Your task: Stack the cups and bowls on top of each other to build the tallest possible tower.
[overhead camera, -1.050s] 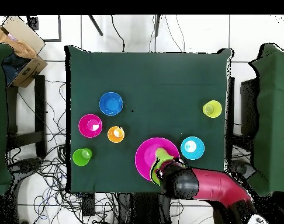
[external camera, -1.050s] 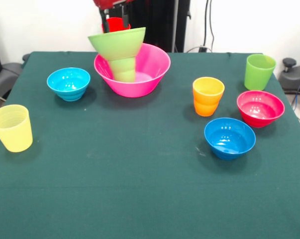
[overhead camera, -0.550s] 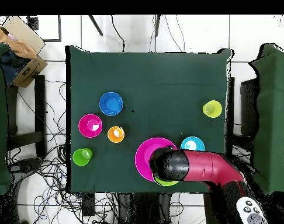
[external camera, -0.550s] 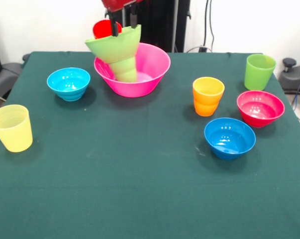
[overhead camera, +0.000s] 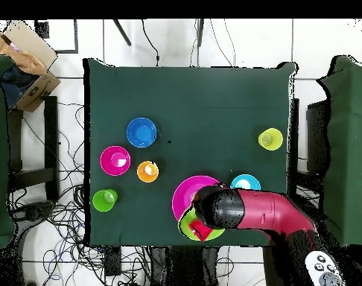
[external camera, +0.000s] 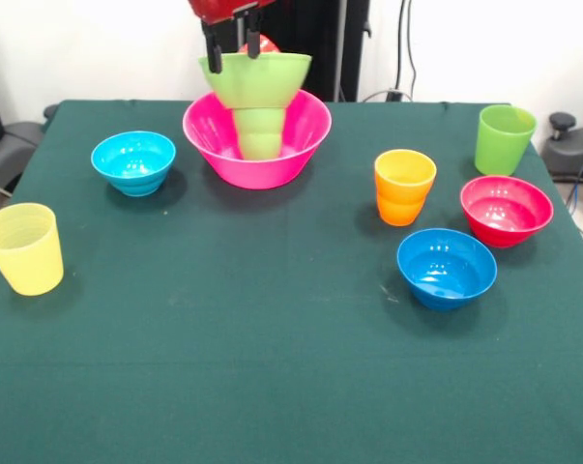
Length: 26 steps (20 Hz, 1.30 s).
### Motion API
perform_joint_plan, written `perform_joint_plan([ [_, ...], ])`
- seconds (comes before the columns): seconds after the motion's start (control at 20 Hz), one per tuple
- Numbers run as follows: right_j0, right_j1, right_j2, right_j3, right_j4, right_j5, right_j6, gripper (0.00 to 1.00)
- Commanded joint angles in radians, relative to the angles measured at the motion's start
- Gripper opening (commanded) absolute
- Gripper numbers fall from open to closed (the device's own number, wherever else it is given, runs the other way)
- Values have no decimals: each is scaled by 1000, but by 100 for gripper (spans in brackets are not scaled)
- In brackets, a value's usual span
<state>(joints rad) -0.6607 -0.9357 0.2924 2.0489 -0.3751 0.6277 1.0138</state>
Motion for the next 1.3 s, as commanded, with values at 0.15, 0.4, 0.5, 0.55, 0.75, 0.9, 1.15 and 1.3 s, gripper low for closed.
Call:
perform_joint_plan([
  [0.15,84,-71,40,-153,76,261,99,100],
  [0.4,36,-198,108,-285,160,584,-64,100],
  [0.5,0,-235,147,-340,171,705,-165,100],
  [0.55,-21,-252,168,-365,178,757,-216,100],
  [0.75,-76,-279,228,-476,134,882,-341,100],
  [0.9,-98,-259,258,-535,98,933,-332,100],
  [1.15,-131,-209,302,-594,21,946,-353,100],
  [1.3,-147,-161,316,-632,7,932,-323,100],
])
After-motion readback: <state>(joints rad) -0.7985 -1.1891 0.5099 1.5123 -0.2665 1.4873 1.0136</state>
